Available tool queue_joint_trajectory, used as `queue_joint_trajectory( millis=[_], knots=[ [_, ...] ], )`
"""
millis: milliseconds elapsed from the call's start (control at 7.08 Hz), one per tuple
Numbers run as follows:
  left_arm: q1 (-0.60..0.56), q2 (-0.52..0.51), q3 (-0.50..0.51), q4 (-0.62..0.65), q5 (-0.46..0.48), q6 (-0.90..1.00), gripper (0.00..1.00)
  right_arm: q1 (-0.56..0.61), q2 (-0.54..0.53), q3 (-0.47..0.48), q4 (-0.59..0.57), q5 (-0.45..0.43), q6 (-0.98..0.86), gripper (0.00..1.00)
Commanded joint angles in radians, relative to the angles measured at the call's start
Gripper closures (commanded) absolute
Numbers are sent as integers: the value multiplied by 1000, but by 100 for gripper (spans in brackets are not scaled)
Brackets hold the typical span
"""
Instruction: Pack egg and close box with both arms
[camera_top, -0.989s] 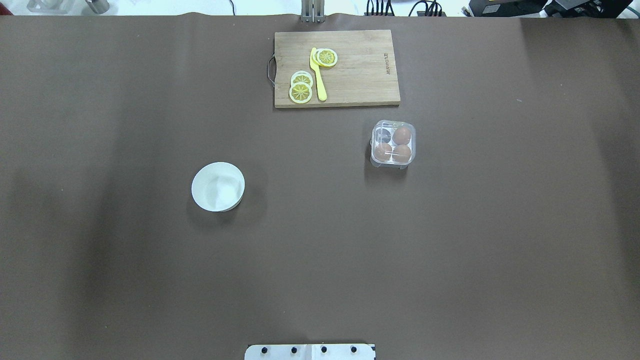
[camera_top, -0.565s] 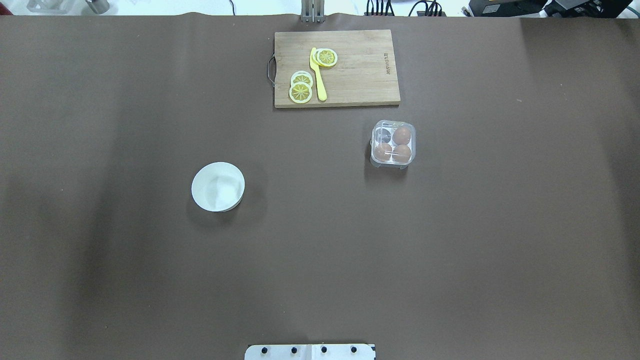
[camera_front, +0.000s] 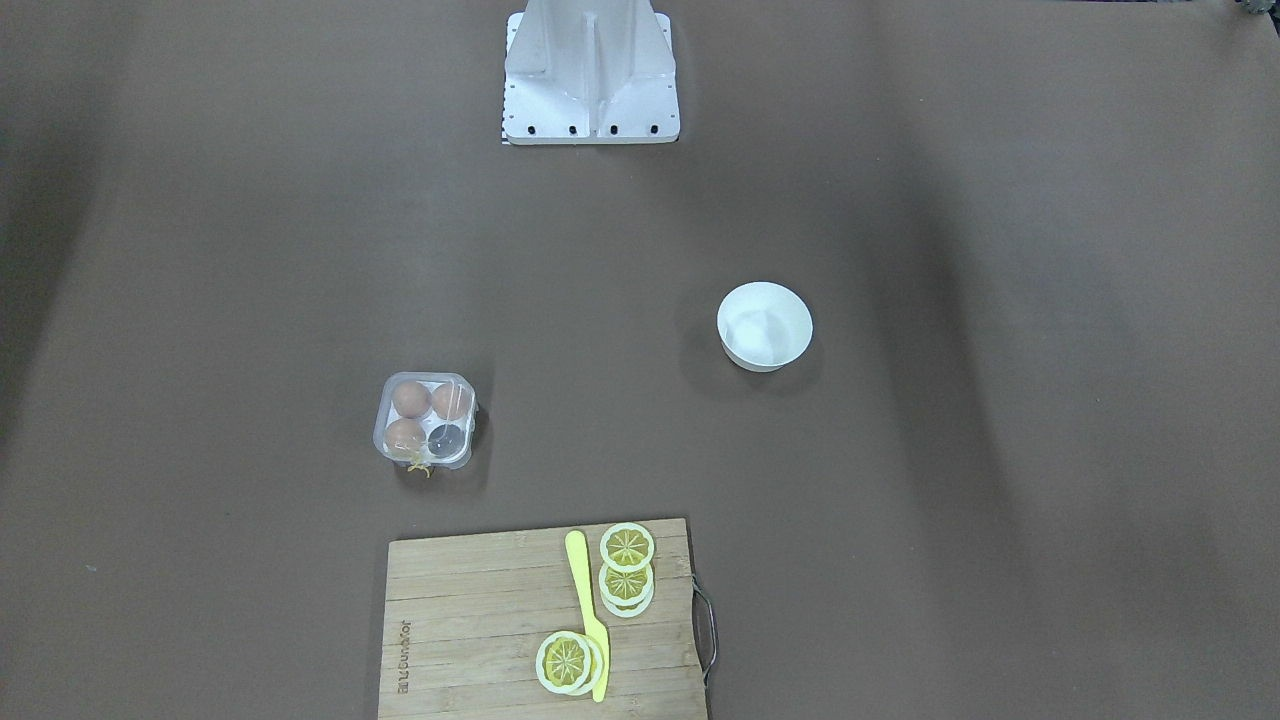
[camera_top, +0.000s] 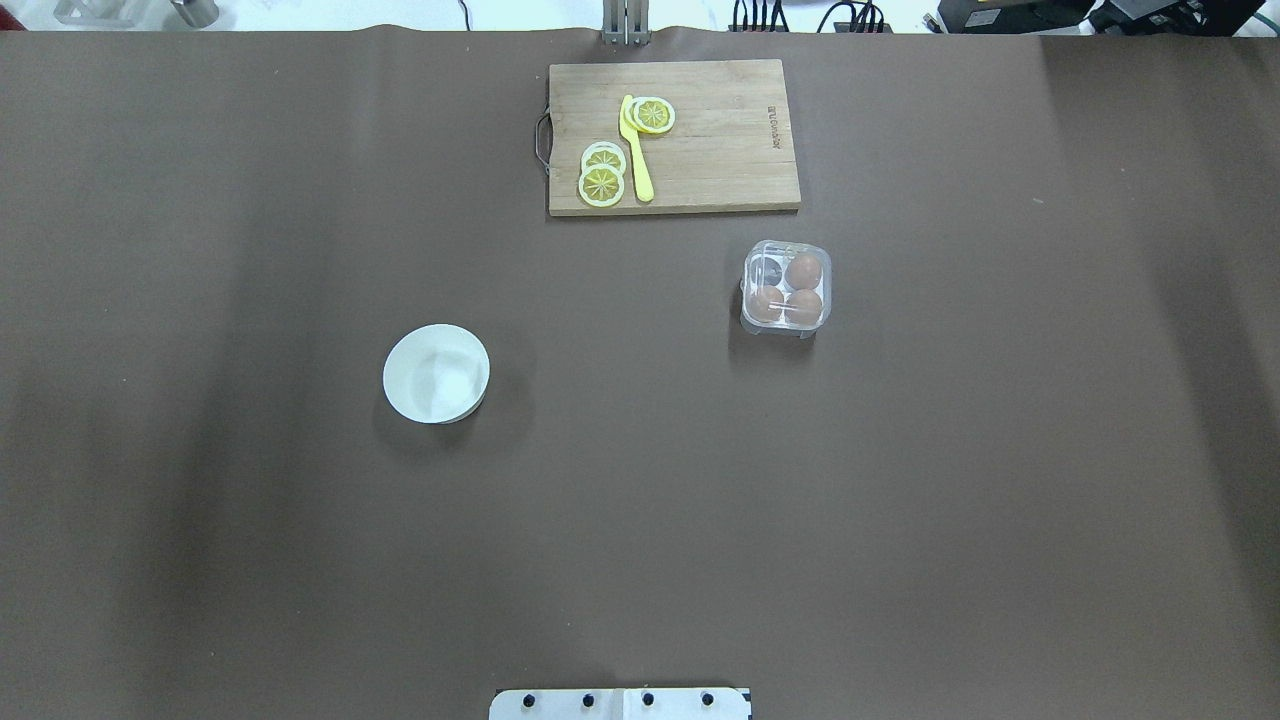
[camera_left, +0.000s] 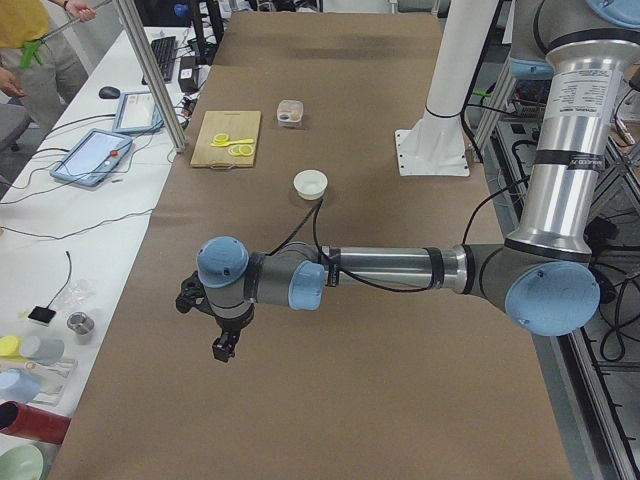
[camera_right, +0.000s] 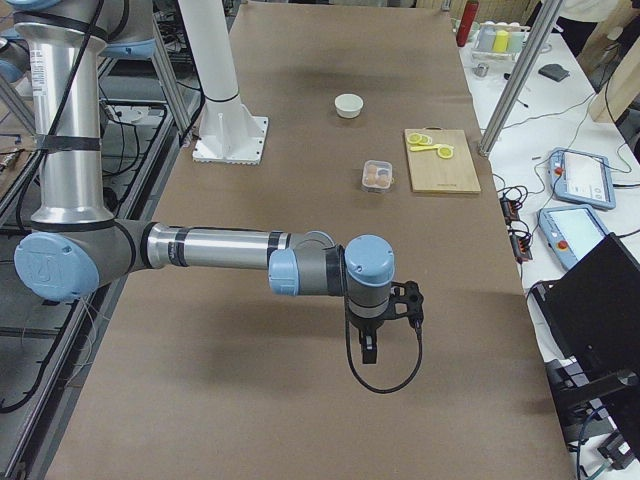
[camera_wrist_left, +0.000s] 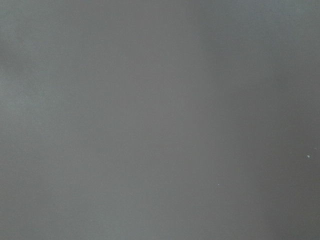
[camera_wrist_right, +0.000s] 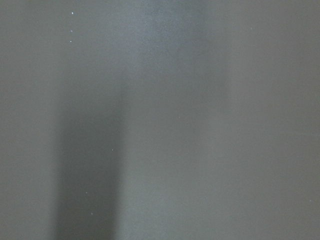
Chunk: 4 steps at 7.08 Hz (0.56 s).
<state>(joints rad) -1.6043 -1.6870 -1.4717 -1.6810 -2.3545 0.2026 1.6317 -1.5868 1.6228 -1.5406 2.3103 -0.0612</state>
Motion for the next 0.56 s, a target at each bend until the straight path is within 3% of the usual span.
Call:
queue_joint_trajectory(
  millis=[0,424],
  knots=[
    [-6,17,-73,56,-5,-29,2,-3,21,17,-43,9,1,1],
    [-6,18,-102,125,-5,-22,2,-9,39,3,-44,12,4,1]
  ],
)
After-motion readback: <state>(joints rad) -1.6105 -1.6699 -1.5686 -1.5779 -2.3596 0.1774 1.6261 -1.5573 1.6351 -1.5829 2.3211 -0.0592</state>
